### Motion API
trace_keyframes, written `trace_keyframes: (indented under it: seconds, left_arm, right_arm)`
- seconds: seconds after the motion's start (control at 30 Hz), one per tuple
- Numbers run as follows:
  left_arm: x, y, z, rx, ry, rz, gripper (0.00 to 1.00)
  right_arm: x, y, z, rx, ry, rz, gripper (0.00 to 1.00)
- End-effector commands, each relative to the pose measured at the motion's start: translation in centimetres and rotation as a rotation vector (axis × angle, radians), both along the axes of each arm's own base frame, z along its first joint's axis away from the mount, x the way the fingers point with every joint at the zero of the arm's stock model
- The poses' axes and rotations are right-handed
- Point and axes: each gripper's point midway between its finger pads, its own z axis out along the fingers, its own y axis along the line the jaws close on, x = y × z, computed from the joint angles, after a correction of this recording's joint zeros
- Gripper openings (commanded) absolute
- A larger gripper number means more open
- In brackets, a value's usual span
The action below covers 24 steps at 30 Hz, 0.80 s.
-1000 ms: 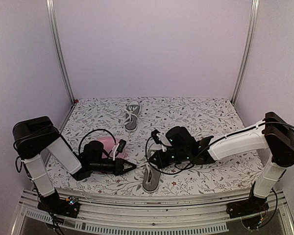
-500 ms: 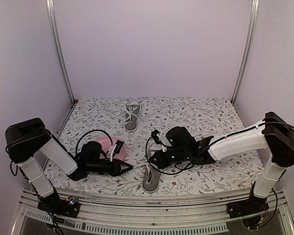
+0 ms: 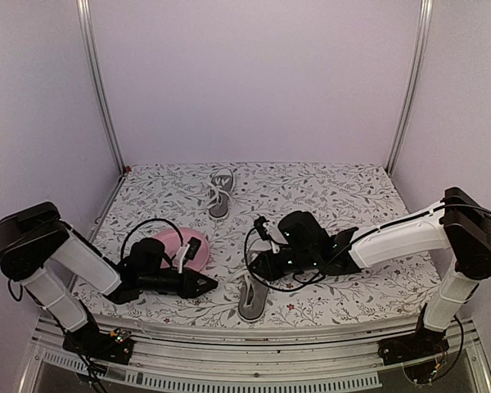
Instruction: Tie the shoes
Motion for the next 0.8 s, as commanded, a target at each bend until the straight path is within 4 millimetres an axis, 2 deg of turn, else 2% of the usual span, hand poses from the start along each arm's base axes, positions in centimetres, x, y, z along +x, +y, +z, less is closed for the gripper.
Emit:
trace_keyframes:
  seconds: [0.0, 0.1, 0.2, 0.47, 0.67, 0.77]
  left_arm:
    - [0.4, 0.0, 2.2, 0.014, -0.063, -0.004, 0.43]
    - [1.0, -0.1, 3.9, 0.030, -0.120, -0.007, 0.54]
    - [1.6, -1.1, 5.4, 0.027, -0.168, -0.040, 0.57]
    - [2.8, -5.2, 6.3, -0.014, -0.228, -0.193, 0.56]
    - [3.9, -7.0, 5.6, -0.009, -0.244, -0.244, 0.53]
    - [4.1, -7.5, 5.1, -0.003, -0.240, -0.262, 0.48]
  right_arm:
    - [0.5, -0.6, 3.2, 0.056, -0.045, -0.007, 0.26]
    - [0.4, -1.2, 4.5, 0.064, -0.069, -0.011, 0.42]
    - [-0.3, -1.9, 4.9, 0.066, -0.075, 0.001, 0.48]
    - [-3.3, -3.0, 2.1, 0.044, 0.009, 0.045, 0.44]
    - [-3.6, -2.8, 0.9, 0.055, 0.055, 0.033, 0.42]
    - [-3.3, -2.3, 0.6, 0.055, 0.063, 0.032, 0.41]
